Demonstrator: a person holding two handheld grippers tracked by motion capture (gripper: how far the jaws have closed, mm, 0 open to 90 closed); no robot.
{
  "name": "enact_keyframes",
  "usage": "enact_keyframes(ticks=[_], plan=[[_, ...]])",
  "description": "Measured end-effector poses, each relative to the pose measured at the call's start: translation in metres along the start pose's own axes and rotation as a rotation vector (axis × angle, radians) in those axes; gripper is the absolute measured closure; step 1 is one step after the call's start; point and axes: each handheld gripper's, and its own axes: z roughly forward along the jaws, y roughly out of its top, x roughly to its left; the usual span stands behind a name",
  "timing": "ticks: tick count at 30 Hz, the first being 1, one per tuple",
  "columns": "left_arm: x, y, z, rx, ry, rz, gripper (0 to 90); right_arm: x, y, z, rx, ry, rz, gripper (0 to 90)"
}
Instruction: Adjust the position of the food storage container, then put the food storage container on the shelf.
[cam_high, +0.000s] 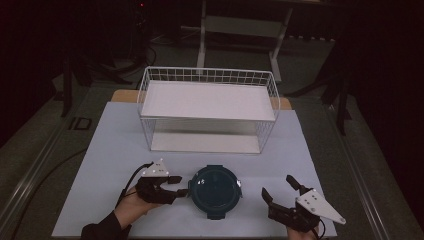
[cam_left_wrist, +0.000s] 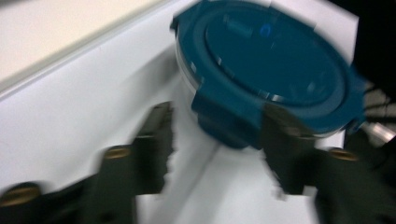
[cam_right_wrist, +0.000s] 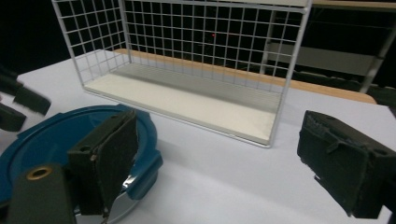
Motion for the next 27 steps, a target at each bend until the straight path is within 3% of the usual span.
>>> enact_keyframes(ticks=[4,7,12,13,19,20,22,27], plan=[[-0.001,0.003,-0.005,-0.034,-0.021,0.001,16.7,0.001,0.000,0.001,0.005,0.012,-0.004,11.6],[-0.005,0.007,-0.008,-0.039,-0.006,0.016,14.1,0.000,0.000,0.002,0.007,0.023,-0.002,11.4],[-0.008,0.010,-0.011,-0.058,-0.007,0.010,2.1,0.001,0.000,0.004,0.025,0.043,-0.024,11.4],[-0.009,0.012,-0.015,-0.072,-0.025,-0.020,2.0,0.003,0.000,0.006,0.038,0.076,-0.029,11.4],[-0.018,0.021,-0.026,-0.098,-0.028,-0.070,2.0,0.008,0.004,0.010,0.041,0.133,-0.055,10.8],[-0.018,0.021,-0.026,-0.098,-0.028,-0.070,2.0,0.008,0.004,0.010,0.041,0.133,-0.055,10.8],[-0.019,0.026,-0.030,-0.112,-0.067,-0.120,2.0,0.012,0.009,0.011,0.026,0.122,-0.058,10.8],[-0.016,0.028,-0.023,-0.086,-0.059,-0.134,2.3,0.013,0.021,0.013,0.016,0.143,-0.071,14.2]])
